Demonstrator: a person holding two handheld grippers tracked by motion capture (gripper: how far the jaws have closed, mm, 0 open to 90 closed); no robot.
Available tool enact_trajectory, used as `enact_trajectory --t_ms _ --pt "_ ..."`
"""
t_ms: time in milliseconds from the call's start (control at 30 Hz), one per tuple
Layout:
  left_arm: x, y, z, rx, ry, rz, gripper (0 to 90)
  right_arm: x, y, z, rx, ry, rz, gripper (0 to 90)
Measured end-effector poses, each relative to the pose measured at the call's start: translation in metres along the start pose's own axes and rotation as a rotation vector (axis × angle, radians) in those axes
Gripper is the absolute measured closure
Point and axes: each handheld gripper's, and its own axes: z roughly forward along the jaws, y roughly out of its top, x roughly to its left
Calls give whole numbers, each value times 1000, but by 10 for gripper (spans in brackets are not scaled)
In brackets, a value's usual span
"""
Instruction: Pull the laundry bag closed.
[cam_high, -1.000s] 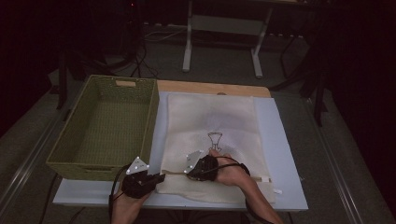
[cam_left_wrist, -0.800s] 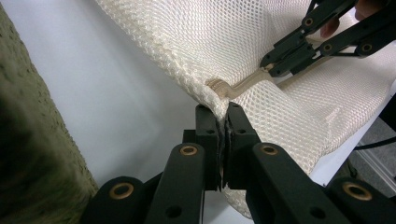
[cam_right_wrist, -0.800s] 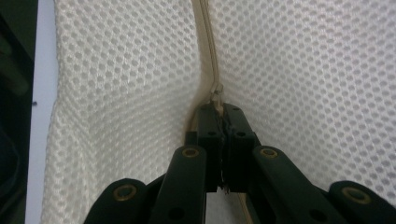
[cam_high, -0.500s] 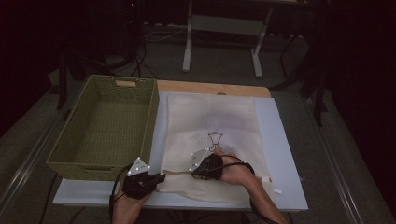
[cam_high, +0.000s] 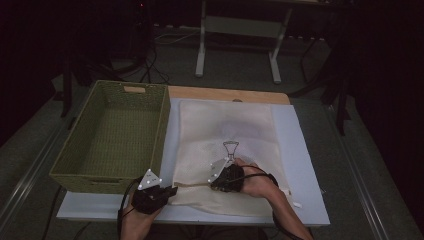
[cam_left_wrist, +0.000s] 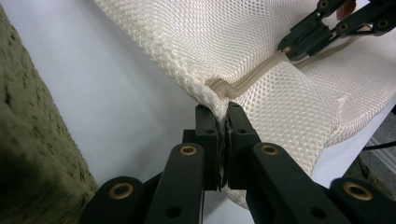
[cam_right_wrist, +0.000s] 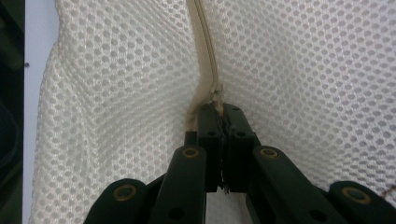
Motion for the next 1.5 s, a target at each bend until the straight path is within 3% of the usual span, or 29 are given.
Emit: enact_trajectory --t_ms 1167,1500 --pt "-1 -1 3 10 9 11 870 -7 -40 -21 75 -28 49 875" --pt "-1 -2 4 15 10 8 871 -9 -64 -32 100 -40 99 875"
